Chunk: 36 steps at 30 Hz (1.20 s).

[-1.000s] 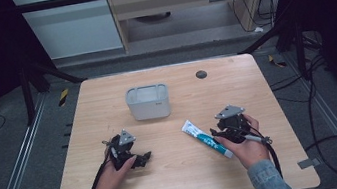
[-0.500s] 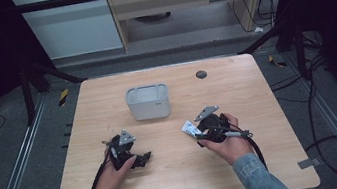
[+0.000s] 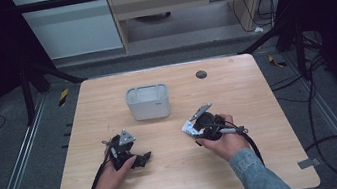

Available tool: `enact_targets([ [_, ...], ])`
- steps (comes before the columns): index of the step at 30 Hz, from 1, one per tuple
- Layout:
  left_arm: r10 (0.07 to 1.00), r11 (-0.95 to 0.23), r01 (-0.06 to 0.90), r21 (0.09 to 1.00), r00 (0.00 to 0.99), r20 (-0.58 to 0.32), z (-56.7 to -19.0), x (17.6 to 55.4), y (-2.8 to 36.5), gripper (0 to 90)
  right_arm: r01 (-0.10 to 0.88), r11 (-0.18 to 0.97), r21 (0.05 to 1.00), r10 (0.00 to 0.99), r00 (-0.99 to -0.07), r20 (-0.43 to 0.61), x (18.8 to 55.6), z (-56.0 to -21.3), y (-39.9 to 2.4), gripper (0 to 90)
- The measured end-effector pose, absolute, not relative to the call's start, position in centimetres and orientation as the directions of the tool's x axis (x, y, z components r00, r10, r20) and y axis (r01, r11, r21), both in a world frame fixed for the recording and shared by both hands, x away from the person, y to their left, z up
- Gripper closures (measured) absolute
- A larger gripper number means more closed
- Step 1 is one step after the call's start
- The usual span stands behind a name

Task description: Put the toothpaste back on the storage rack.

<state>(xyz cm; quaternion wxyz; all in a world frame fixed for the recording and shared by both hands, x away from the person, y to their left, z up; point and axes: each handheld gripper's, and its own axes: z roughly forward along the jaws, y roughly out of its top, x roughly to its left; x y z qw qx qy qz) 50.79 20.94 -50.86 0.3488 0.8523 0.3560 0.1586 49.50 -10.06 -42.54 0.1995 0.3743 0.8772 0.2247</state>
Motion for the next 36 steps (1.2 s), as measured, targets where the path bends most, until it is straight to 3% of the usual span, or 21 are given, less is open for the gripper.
enact_targets([
  [12,0.716,-0.504,0.495,0.708,0.698,0.021,-50.9,50.8,21.0,0.0,0.563,0.631,0.534,0.734,-0.656,-0.176,50.3,-42.8,-9.0,43.5],
  [23,0.715,-0.503,0.495,0.708,0.698,0.02,-50.9,50.9,20.9,0.0,0.587,0.658,0.473,0.723,-0.668,-0.176,51.5,-45.7,-7.5,43.4],
  [36,0.716,-0.503,0.495,0.708,0.698,0.02,-50.9,50.9,20.9,0.0,0.61,0.657,0.443,0.736,-0.648,-0.198,51.9,-46.7,-7.2,50.5],
])
